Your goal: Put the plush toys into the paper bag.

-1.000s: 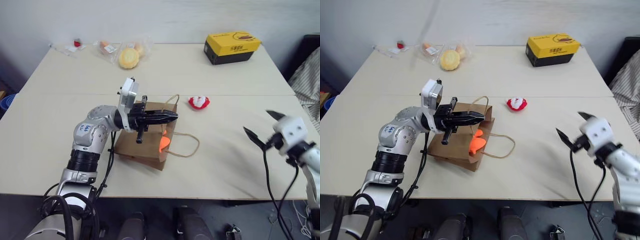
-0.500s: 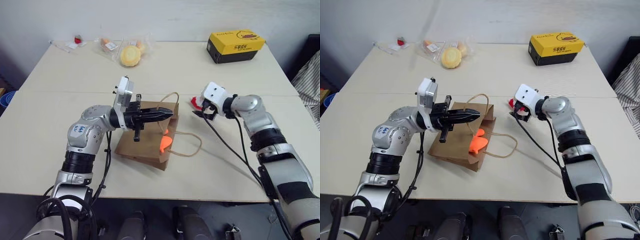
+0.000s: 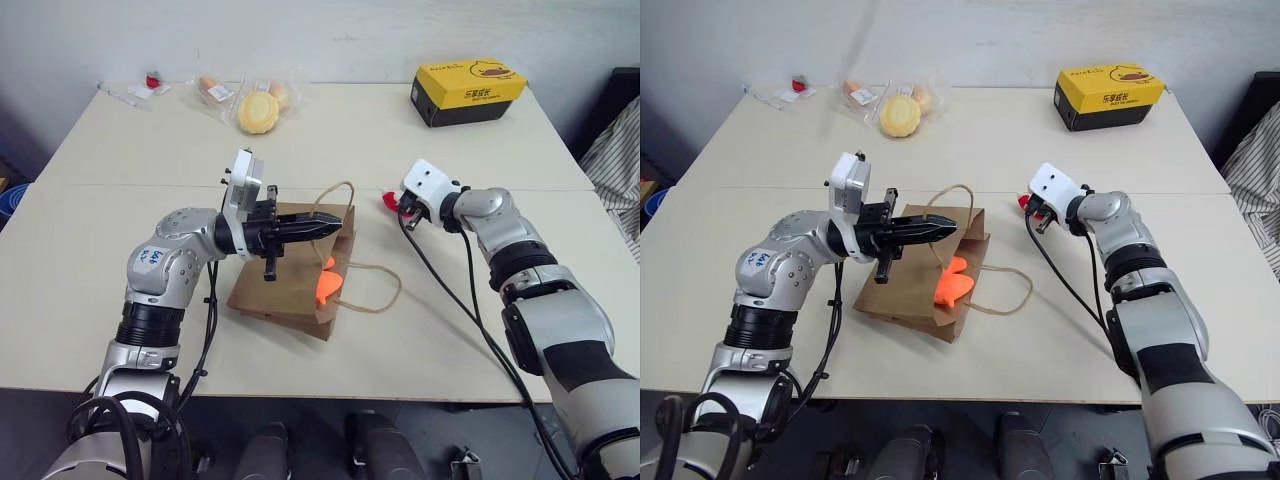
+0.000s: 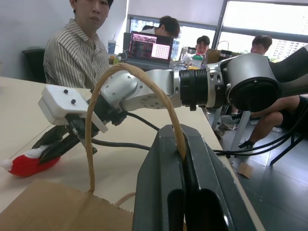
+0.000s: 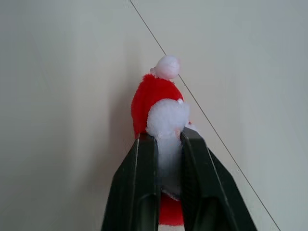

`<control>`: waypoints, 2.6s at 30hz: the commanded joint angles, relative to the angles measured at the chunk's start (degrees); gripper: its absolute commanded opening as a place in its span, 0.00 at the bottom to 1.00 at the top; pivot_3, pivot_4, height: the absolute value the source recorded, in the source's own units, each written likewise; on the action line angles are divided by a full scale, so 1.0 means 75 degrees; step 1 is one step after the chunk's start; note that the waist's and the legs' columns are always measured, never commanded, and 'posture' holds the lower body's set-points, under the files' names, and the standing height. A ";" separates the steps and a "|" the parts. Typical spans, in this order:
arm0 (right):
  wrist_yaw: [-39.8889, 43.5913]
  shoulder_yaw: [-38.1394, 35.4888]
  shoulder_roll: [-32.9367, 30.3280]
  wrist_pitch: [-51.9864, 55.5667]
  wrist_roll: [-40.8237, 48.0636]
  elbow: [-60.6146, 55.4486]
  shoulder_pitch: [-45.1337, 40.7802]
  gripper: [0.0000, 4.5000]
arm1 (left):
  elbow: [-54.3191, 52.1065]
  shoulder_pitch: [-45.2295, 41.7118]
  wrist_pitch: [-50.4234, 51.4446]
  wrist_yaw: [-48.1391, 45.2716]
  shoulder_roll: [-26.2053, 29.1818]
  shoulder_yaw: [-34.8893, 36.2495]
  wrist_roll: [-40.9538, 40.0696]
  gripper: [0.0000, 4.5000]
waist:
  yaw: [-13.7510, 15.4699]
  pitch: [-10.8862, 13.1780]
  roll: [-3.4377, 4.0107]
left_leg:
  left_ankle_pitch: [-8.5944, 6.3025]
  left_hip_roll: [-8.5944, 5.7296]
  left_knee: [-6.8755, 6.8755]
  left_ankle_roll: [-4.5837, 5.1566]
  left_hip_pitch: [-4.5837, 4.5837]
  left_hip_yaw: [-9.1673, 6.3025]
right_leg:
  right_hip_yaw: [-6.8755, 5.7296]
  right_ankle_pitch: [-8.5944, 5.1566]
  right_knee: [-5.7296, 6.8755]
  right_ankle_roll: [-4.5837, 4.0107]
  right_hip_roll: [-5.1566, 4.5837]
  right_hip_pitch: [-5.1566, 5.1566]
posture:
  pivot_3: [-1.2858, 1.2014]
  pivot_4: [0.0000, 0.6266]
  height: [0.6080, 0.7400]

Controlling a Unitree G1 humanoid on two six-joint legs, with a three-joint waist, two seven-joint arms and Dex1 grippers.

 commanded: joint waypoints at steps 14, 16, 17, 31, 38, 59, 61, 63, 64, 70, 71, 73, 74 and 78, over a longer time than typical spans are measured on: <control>0.1629 -0.0314 0.0112 0.3303 0.3427 -0.9338 0.4664 0.03 | -0.0431 -0.0572 0.0960 -0.0288 0.0049 0.0297 -0.0927 0.00 | 0.0014 0.0001 0.0001 | 0.0002 0.0001 0.0011 -0.0015 0.0001 -0.0043 | -0.0036 0.0000 0.0000 0.0000 -0.0001 0.0014 | 0.52 0.24 1.00; 0.1147 -0.0128 0.0500 0.3414 0.3176 -0.9142 0.4481 0.03 | -0.0488 -0.0590 0.1085 -0.0352 0.0043 0.0245 -0.0983 0.00 | 0.0034 0.0001 0.0001 | 0.0004 0.0001 0.0011 -0.0017 0.0003 -0.0048 | -0.0038 0.0000 -0.0002 0.0000 -0.0001 0.0014 | 0.52 0.24 1.00; 0.0946 -0.0037 0.0685 0.3437 0.3050 -0.8997 0.4357 0.03 | -0.0494 -0.0602 0.1126 -0.0396 0.0049 0.0216 -0.0996 0.00 | 0.0033 0.0001 0.0001 | 0.0004 0.0000 0.0011 -0.0017 0.0003 -0.0048 | -0.0039 0.0000 -0.0002 0.0000 -0.0002 0.0014 | 0.52 0.24 1.00; -0.0322 0.0530 0.2523 0.1948 0.1744 -0.5066 0.2897 0.03 | -0.0226 -0.0923 0.1177 -0.0808 0.0043 0.0089 -0.0867 0.00 | -0.0019 0.0000 0.0001 | 0.0004 -0.0004 0.0003 -0.0017 -0.0003 -0.0054 | -0.0045 0.0000 0.0003 -0.0001 -0.0003 0.0010 | 0.52 0.24 1.00; 0.0391 0.0359 0.2263 0.2064 0.2004 -0.5637 0.3213 0.49 | -0.0224 -0.0829 0.0966 -0.0695 0.0013 0.0140 -0.0789 0.00 | -0.0026 0.0000 0.0001 | 0.0004 -0.0004 0.0004 -0.0017 -0.0002 -0.0055 | -0.0045 0.0000 0.0003 -0.0001 -0.0003 0.0012 | 0.52 0.24 1.00; 0.0799 -0.2894 -0.0115 0.5828 0.5936 -0.9734 0.5382 0.94 | -0.0598 -0.0129 0.0467 -0.0298 -0.0176 0.0111 -0.0808 0.00 | 0.0056 0.0001 0.0000 | 0.0000 -0.0004 0.0000 -0.0010 -0.0004 -0.0057 | -0.0045 0.0000 -0.0008 -0.0001 -0.0007 0.0021 | 0.52 0.24 1.00; 0.0542 -0.3315 -0.0619 0.7087 0.6556 -0.9824 0.5463 0.94 | -0.0616 -0.0149 0.0505 -0.0376 -0.0179 0.0120 -0.0886 0.00 | 0.0075 0.0001 0.0001 | -0.0001 -0.0005 0.0001 -0.0008 -0.0004 -0.0057 | -0.0044 0.0000 -0.0008 -0.0001 -0.0013 0.0022 | 0.52 0.24 1.00; 0.0584 -0.3544 -0.1220 0.8416 0.7246 -0.9965 0.5639 0.94 | -0.0665 -0.0158 0.0578 -0.0441 -0.0160 0.0131 -0.0973 0.00 | 0.0088 0.0003 0.0004 | -0.0001 -0.0005 -0.0001 -0.0006 -0.0005 -0.0057 | -0.0044 0.0000 -0.0013 -0.0001 -0.0014 0.0022 | 0.52 0.24 1.00; 0.0323 -0.3768 -0.1360 0.9232 0.7654 -0.9928 0.5625 0.94 | -0.0691 -0.0158 0.0615 -0.0479 -0.0140 0.0119 -0.0997 0.00 | 0.0095 0.0003 0.0003 | -0.0002 -0.0005 -0.0004 -0.0004 -0.0005 -0.0057 | -0.0045 0.0000 -0.0016 -0.0001 -0.0015 0.0023 | 0.52 0.24 1.00; -0.0345 -0.3884 -0.1670 1.1689 0.8412 -0.9815 0.5955 0.94 | -0.0616 -0.0238 0.0579 -0.0533 -0.0156 0.0116 -0.0917 0.00 | 0.0070 0.0003 0.0003 | -0.0003 -0.0003 -0.0008 -0.0001 -0.0003 -0.0058 | -0.0043 0.0000 -0.0023 -0.0001 -0.0014 0.0024 | 0.52 0.24 1.00; -0.0443 -0.3936 -0.1557 1.2009 0.8552 -0.9803 0.5986 0.94 | -0.0576 -0.0279 0.0551 -0.0508 -0.0186 0.0134 -0.0904 0.00 | 0.0072 0.0003 0.0004 | -0.0003 -0.0003 -0.0008 0.0000 -0.0004 -0.0058 | -0.0044 0.0000 -0.0023 -0.0001 -0.0013 0.0024 | 0.52 0.24 1.00; -0.0705 -0.3932 -0.1316 1.2519 0.8709 -0.9913 0.6072 0.94 | -0.0548 -0.0339 0.0530 -0.0451 -0.0244 0.0163 -0.0915 0.00 | 0.0072 0.0003 0.0003 | -0.0004 -0.0003 -0.0007 0.0002 -0.0004 -0.0057 | -0.0042 0.0000 -0.0021 -0.0001 -0.0013 0.0025 | 0.52 0.24 1.00; -0.0919 -0.4005 -0.1068 1.2703 0.8783 -0.9940 0.6071 0.94 | -0.0549 -0.0357 0.0529 -0.0436 -0.0261 0.0174 -0.0923 0.00 | 0.0073 0.0003 0.0003 | -0.0004 -0.0004 -0.0006 0.0004 -0.0005 -0.0056 | -0.0042 0.0000 -0.0021 -0.0001 -0.0013 0.0026 | 0.52 0.24 1.00; -0.1941 -0.4425 0.0295 1.3135 0.8809 -0.9779 0.5794 0.94 | -0.0707 -0.0358 0.0899 -0.0497 -0.0220 0.0249 -0.1248 0.00 | 0.0042 0.0002 0.0004 | -0.0004 -0.0003 -0.0007 0.0004 -0.0003 -0.0056 | -0.0041 0.0000 -0.0017 -0.0001 -0.0012 0.0025 | 0.52 0.24 1.00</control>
